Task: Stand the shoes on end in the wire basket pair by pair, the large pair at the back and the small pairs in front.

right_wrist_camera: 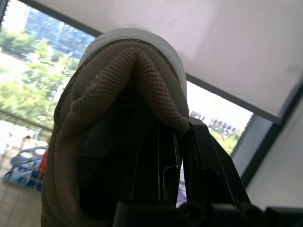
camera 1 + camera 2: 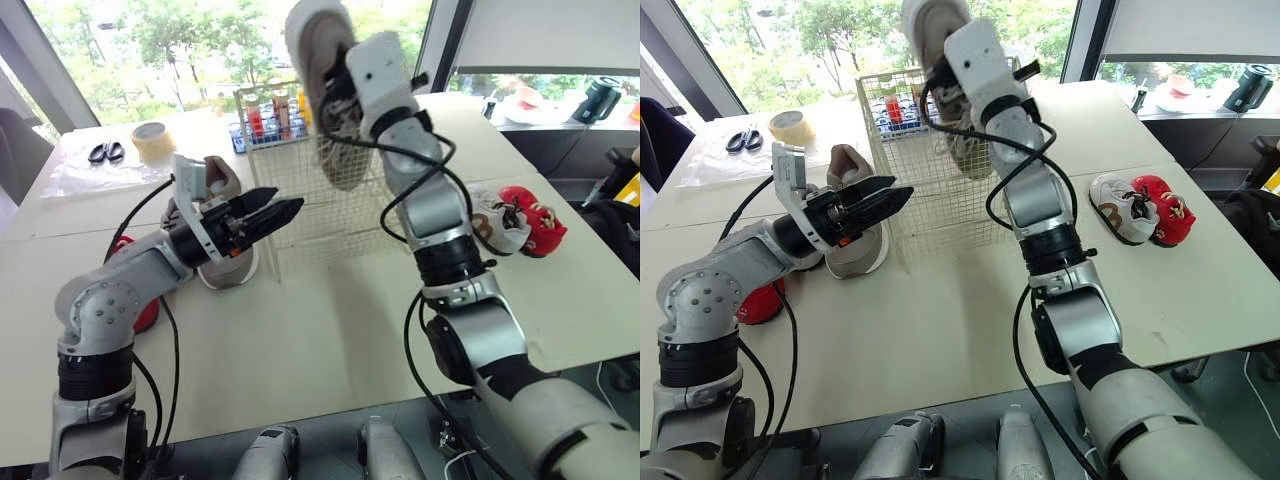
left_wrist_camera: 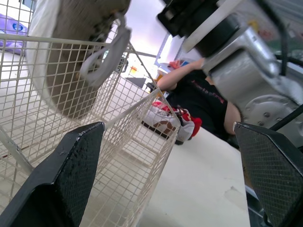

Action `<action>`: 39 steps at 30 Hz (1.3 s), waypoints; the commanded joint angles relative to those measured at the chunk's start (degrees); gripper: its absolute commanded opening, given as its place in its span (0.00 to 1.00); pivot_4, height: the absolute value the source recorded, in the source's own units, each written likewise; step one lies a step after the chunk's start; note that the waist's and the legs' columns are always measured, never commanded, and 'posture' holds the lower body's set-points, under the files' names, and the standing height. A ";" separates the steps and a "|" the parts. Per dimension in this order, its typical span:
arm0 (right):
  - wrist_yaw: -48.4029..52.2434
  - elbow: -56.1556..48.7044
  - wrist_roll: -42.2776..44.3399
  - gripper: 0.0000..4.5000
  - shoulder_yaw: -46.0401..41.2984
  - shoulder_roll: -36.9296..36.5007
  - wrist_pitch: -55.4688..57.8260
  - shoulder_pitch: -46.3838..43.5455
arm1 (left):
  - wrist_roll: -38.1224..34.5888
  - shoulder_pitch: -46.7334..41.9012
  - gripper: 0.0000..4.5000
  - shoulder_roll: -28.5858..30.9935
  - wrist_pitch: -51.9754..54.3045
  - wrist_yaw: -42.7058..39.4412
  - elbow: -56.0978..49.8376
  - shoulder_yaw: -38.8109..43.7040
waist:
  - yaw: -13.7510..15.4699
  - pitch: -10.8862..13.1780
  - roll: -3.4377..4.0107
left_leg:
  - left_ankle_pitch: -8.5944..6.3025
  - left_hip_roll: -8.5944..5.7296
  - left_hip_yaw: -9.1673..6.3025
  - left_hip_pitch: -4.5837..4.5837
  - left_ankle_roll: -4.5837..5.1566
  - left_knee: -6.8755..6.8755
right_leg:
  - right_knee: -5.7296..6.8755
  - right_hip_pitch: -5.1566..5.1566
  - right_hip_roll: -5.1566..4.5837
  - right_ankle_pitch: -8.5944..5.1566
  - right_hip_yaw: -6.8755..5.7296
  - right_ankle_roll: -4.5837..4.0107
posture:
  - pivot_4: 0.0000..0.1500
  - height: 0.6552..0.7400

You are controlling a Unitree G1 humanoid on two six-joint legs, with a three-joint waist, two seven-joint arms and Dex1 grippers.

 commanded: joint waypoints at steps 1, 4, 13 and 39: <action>-4.06 -6.61 -1.47 0.01 -1.91 -0.06 2.58 -0.20 | 0.19 -1.12 1.00 -0.24 -1.10 -0.68 -0.88 -0.28 | -0.04 -0.01 0.01 | 0.00 0.00 0.00 0.00 0.00 0.00 | 0.01 0.00 0.00 0.00 0.00 0.00 | 1.00 1.00; -4.99 -5.71 -2.00 0.01 -2.04 -1.21 3.48 0.21 | 0.45 -1.56 1.00 -0.25 -1.21 -0.99 -0.49 -0.65 | -0.10 -0.01 0.01 | 0.01 0.00 0.00 0.00 -0.01 0.00 | 0.03 0.00 0.00 0.00 0.00 0.00 | 1.00 1.00; -5.30 3.63 -0.29 0.01 -2.48 -3.18 2.80 1.09 | 0.84 -2.02 1.00 -0.01 -1.11 -1.46 -0.15 -0.61 | 0.65 -0.02 -0.01 | 0.01 -0.01 0.00 0.05 -0.01 0.06 | 0.03 0.11 0.00 0.00 -0.01 0.00 | 1.00 1.00; 9.00 -22.21 7.11 0.90 -6.67 -11.51 19.46 16.01 | 1.18 -3.93 1.00 3.28 -1.49 -0.10 1.92 3.18 | 1.55 -0.16 -0.10 | 0.02 -0.01 -0.06 0.23 -0.02 -0.01 | -0.02 0.27 0.04 0.00 -0.03 -0.01 | 1.00 1.00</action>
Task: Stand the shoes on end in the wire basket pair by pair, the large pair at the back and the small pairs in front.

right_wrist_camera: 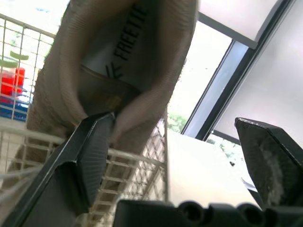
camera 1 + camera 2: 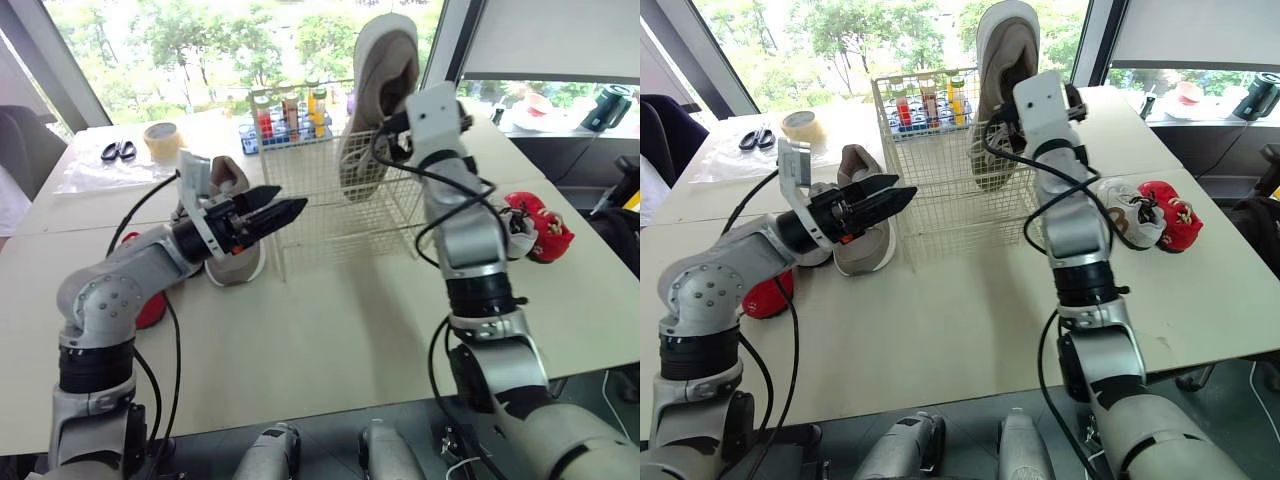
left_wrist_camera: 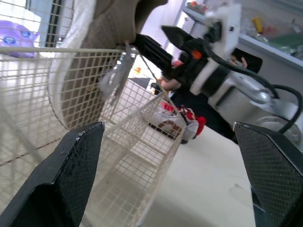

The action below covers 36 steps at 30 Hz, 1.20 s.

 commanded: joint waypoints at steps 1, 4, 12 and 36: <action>6.18 -10.57 5.77 0.90 -5.62 -3.46 5.86 2.05 | -0.38 -2.39 1.00 1.63 -1.41 1.13 0.50 4.24 | 0.06 0.00 0.00 | 0.00 0.01 0.00 0.00 0.00 0.00 | 0.00 0.00 0.00 0.00 0.00 0.00 | 1.00 1.00; 9.63 -15.08 11.84 0.90 -9.89 -4.45 12.56 3.52 | -0.43 -3.27 1.00 2.60 -1.29 1.41 1.65 5.57 | -0.03 0.00 0.00 | 0.00 0.02 0.00 -0.01 0.01 0.00 | 0.00 -0.01 0.00 0.00 0.00 0.00 | 1.00 1.00; 17.33 -8.16 16.81 0.90 -14.46 -13.99 12.23 8.18 | 17.09 -7.17 1.00 7.73 -8.75 3.35 12.47 1.24 | 0.10 0.00 -0.01 | -0.01 0.01 0.06 0.00 0.03 -0.01 | -0.02 0.01 -0.01 0.00 0.00 0.00 | 1.00 1.00; 39.24 -30.03 62.06 0.90 -18.01 -27.36 29.92 3.15 | 40.87 -28.71 1.00 8.19 18.75 8.25 34.75 -10.50 | 0.08 0.04 -0.06 | -0.25 -0.01 0.03 -0.25 0.42 0.03 | -0.14 -0.16 -0.10 0.04 -0.07 0.08 | 1.00 1.00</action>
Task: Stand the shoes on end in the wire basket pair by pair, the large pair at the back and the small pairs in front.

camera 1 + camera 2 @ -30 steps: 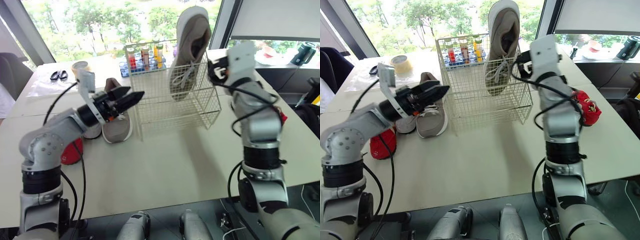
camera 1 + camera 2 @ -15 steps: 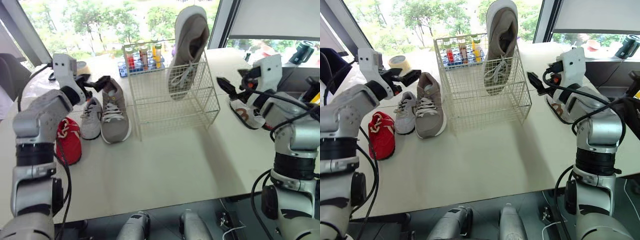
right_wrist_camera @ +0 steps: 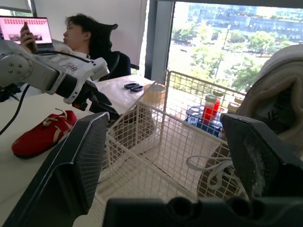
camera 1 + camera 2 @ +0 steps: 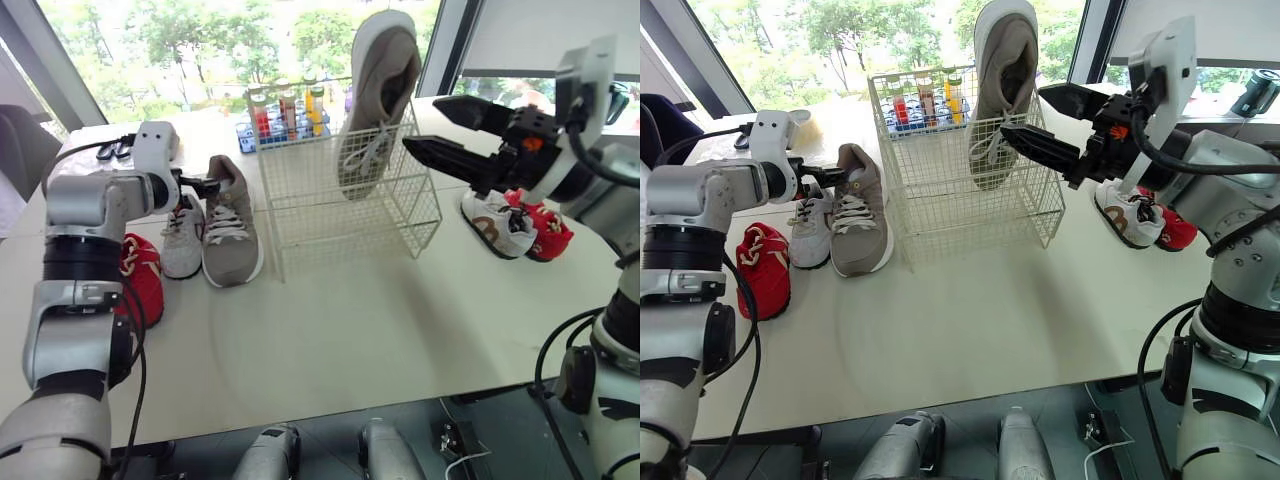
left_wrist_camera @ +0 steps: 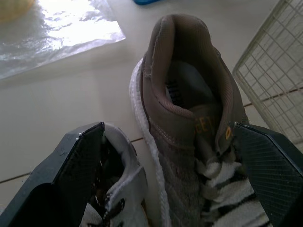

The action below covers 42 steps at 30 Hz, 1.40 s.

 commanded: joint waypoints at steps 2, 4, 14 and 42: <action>4.93 -6.84 6.00 0.90 1.26 -4.84 -0.13 1.66 | 1.60 -1.60 1.00 -0.84 3.86 0.67 -0.31 0.06 | 0.23 0.00 0.00 | 0.00 -0.01 0.00 -0.01 0.00 0.02 | 0.00 0.00 0.00 0.00 -0.01 0.00 | 1.00 1.00; 7.71 -9.43 4.92 0.90 3.16 -8.18 -1.87 4.66 | 1.86 -1.88 1.00 -2.00 4.20 0.73 1.10 0.56 | 0.63 0.00 -0.01 | -0.01 -0.01 0.00 -0.01 0.01 0.05 | -0.01 0.02 0.00 0.00 -0.02 0.00 | 1.00 1.00; 8.18 -11.94 3.66 0.90 4.47 -12.46 -6.97 11.37 | 4.71 -4.19 1.00 -6.72 -0.19 -0.85 8.02 -0.98 | 1.61 0.03 -0.06 | 0.00 -0.03 0.03 -0.02 0.00 0.11 | -0.01 0.03 -0.04 0.05 -0.02 0.09 | 1.00 1.00; 1.34 -12.40 3.13 0.92 6.56 -12.33 -8.37 13.05 | 4.20 -16.58 0.08 -6.44 -20.00 3.27 15.29 13.95 | 1.81 0.44 -0.77 | 0.15 -0.03 0.00 -0.48 -0.26 0.24 | 0.00 -0.33 -0.04 0.18 -0.06 0.12 | 1.00 1.00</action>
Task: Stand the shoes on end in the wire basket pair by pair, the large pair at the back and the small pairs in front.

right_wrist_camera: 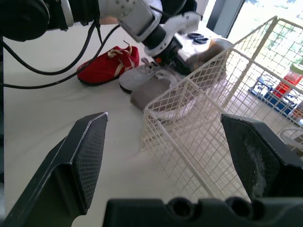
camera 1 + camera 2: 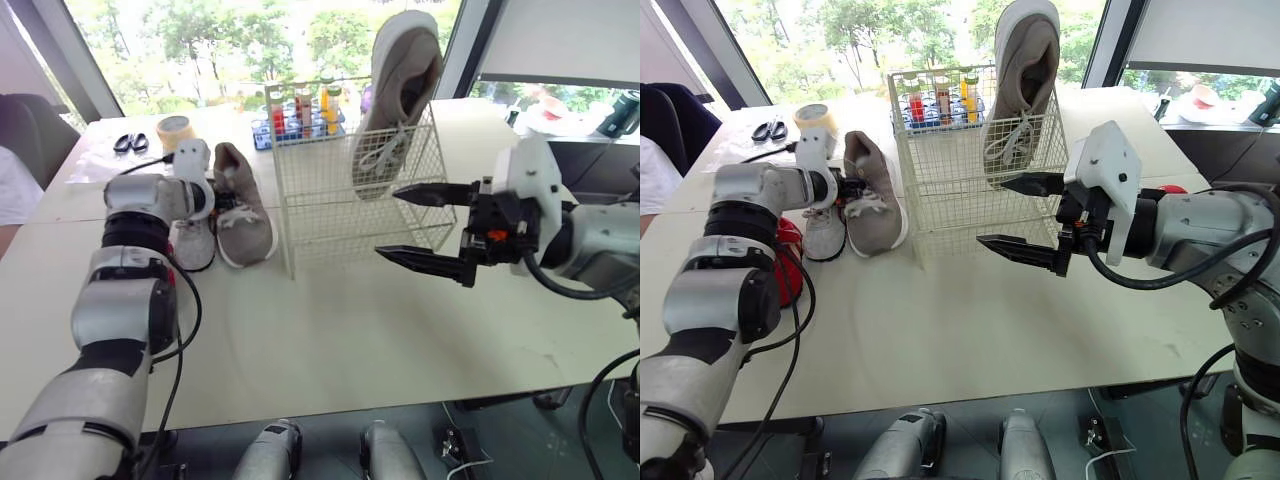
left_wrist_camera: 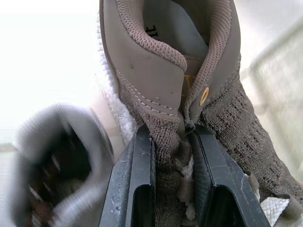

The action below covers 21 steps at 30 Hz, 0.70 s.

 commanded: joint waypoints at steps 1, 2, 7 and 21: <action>-0.08 -0.89 -0.47 0.92 -0.88 -0.69 -1.76 -0.07 | -2.65 -5.17 0.08 3.50 -3.02 1.57 -12.55 4.89 | -0.31 0.08 -0.13 | 0.00 0.00 0.00 -0.02 0.00 0.00 | -0.01 -0.01 -0.01 0.00 0.00 0.00 | 1.00 1.00; -0.04 -0.71 -0.68 0.92 -0.78 -0.67 -1.93 -0.03 | -3.17 -5.81 0.08 3.89 -3.50 2.62 -14.94 6.11 | -0.41 0.09 -0.15 | 0.00 0.00 0.00 -0.03 0.01 0.01 | -0.05 0.00 -0.01 0.00 -0.01 0.00 | 1.00 1.00; -0.16 0.06 -1.86 0.92 0.02 -0.43 -2.96 -0.26 | -4.51 -9.86 0.08 2.00 -15.44 4.86 -23.23 8.97 | -0.36 0.08 -0.14 | -0.03 -0.01 0.03 -0.04 0.05 0.00 | -0.14 0.00 -0.04 0.00 -0.02 0.00 | 1.00 1.00; -3.89 -3.24 -1.67 0.92 -1.55 0.01 -2.90 3.38 | 9.55 -9.76 0.08 -20.88 -77.41 10.23 -8.12 -2.34 | 0.95 0.09 -0.16 | -0.12 -0.04 0.08 0.03 0.21 0.56 | -0.14 0.36 -0.02 0.12 -0.08 0.15 | 1.00 1.00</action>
